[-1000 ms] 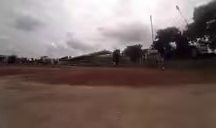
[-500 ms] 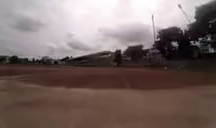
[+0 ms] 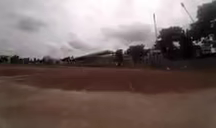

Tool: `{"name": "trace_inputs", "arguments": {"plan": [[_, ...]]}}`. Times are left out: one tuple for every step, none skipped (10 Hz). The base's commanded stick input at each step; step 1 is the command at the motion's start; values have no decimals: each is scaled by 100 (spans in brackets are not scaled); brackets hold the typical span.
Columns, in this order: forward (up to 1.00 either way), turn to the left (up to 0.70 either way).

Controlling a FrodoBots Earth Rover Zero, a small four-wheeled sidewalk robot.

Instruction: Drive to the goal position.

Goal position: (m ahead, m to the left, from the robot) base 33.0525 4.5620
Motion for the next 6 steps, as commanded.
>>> {"name": "trace_inputs", "arguments": {"plan": [[70,0],[70,0],[70,-1],[70,-4],[70,-35],[70,-35]]}}
